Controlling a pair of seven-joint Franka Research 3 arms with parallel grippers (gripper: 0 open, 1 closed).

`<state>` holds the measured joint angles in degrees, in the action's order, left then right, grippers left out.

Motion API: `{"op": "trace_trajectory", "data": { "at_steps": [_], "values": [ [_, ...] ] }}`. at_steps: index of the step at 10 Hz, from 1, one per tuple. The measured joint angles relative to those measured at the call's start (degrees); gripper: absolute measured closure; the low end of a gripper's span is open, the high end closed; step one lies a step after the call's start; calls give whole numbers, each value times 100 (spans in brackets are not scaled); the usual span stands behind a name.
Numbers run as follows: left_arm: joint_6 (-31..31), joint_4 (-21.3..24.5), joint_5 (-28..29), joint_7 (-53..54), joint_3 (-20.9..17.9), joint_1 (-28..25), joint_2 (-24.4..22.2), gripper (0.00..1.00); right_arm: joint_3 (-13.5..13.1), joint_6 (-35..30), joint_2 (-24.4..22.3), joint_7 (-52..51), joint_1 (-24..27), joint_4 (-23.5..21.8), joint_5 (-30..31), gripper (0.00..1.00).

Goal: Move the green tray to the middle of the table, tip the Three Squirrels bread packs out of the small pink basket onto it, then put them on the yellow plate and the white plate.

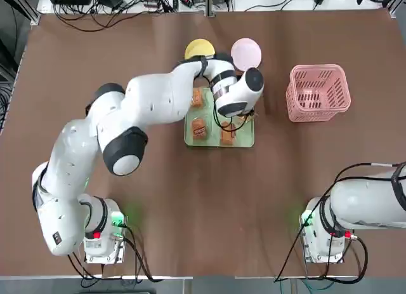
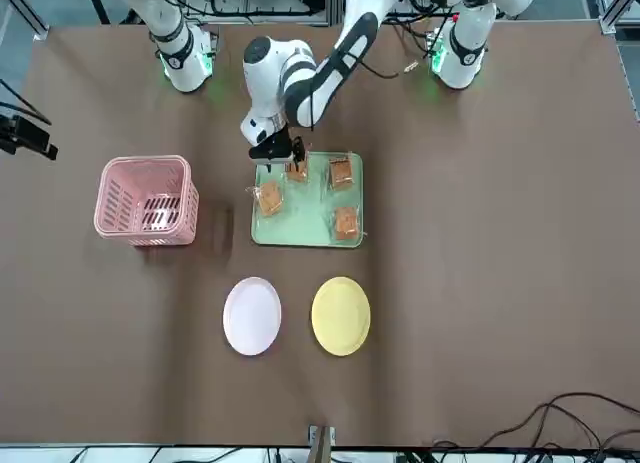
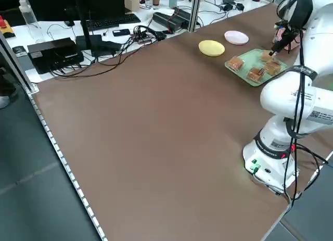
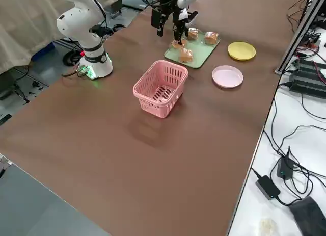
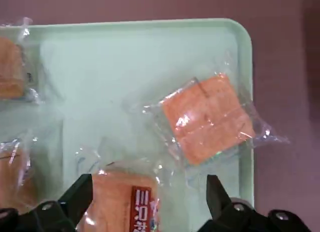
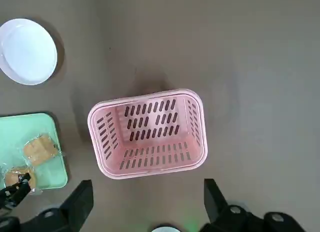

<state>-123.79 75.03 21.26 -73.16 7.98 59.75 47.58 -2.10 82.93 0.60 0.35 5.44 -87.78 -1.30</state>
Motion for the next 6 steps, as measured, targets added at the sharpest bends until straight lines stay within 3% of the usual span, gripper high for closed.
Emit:
{"op": "trace_trajectory", "data": {
  "at_steps": [6],
  "values": [
    [-673, -120, 5, 23, -399, 218, 336, 0, 0, -1, 0, 0, 3, 0, 0, 2]
  ]
}}
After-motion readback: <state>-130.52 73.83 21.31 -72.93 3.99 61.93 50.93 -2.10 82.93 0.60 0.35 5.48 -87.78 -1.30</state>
